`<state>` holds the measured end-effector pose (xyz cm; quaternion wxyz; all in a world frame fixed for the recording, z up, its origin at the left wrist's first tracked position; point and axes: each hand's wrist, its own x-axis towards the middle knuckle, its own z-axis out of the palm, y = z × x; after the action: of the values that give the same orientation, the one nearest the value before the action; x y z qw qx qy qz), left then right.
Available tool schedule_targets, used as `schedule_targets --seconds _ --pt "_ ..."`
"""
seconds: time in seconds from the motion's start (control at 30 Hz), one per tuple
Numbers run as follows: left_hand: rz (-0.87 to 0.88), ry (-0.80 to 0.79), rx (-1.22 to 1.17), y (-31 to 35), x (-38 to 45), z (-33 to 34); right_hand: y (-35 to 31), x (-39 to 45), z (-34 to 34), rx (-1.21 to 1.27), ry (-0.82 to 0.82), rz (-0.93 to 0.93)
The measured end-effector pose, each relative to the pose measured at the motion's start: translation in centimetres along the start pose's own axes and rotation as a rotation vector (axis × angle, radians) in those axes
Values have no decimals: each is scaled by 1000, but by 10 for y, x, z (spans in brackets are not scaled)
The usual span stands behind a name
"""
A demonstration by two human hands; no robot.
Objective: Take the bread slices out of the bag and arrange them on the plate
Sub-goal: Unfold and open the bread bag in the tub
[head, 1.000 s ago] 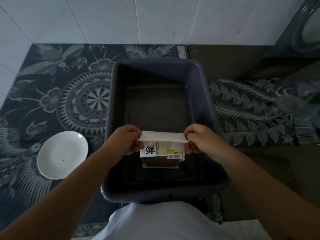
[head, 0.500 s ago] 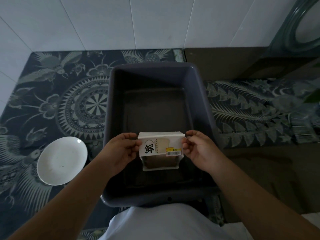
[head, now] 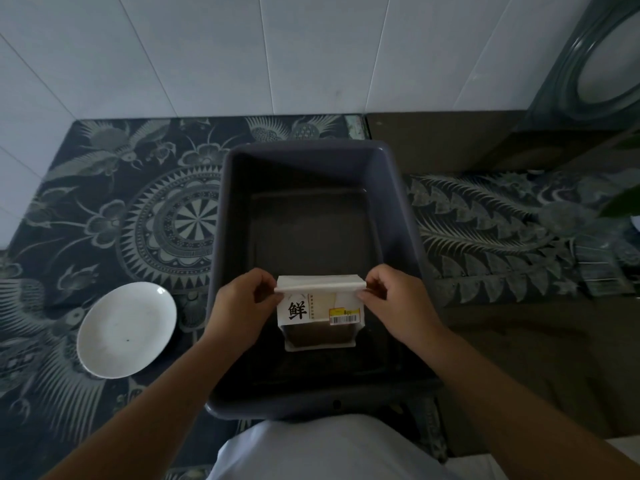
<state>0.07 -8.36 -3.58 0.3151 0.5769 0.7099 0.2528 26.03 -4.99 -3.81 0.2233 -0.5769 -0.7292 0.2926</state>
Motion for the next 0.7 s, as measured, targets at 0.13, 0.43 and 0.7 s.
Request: schedule_targets --seconds 0.13,0.43,0.7 --pt "192 0 123 -1 -2 -4 0 1 -2 -84 -42 -87" --pt "508 78 429 -1 -17 -7 -5 1 -5 -316 -89 -334" --pt "473 122 334 4 -14 -11 -2 3 -13 -156 -112 -305"
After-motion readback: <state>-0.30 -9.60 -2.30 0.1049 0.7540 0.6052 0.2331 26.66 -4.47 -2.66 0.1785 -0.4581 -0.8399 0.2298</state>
